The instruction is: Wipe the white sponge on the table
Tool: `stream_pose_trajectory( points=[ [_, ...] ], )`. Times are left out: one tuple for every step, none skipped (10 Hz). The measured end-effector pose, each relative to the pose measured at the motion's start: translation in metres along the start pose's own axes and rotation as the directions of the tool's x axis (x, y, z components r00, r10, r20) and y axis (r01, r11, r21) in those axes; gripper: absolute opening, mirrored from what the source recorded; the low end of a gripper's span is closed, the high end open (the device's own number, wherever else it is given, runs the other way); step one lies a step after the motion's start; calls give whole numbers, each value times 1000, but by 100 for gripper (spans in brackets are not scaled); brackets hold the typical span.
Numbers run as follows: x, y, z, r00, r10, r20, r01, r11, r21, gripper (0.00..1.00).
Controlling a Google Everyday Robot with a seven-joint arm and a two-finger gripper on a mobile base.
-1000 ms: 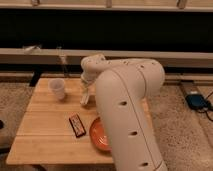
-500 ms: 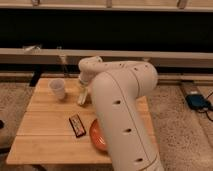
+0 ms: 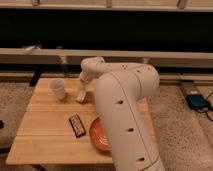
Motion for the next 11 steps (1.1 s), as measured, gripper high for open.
stream_pose_trajectory(
  points=[
    [0, 0, 0, 1000, 0, -1, 0, 1000, 0, 0],
    [0, 0, 0, 1000, 0, 0, 0, 1000, 0, 0],
    [0, 0, 0, 1000, 0, 0, 0, 1000, 0, 0],
    [1, 0, 0, 1000, 0, -1, 0, 1000, 0, 0],
    [1, 0, 0, 1000, 0, 0, 0, 1000, 0, 0],
    [1, -1, 0, 1000, 1, -1, -1, 1000, 1, 0],
    [1, -1, 0, 1000, 1, 0, -1, 1000, 1, 0],
    [2, -1, 0, 1000, 2, 0, -2, 1000, 1, 0],
    [3, -2, 0, 1000, 6, 9, -6, 1000, 7, 0],
    [3, -4, -1, 999, 18, 41, -19, 1000, 22, 0],
    [5, -8, 0, 996, 29, 80, -32, 999, 38, 0]
  ],
)
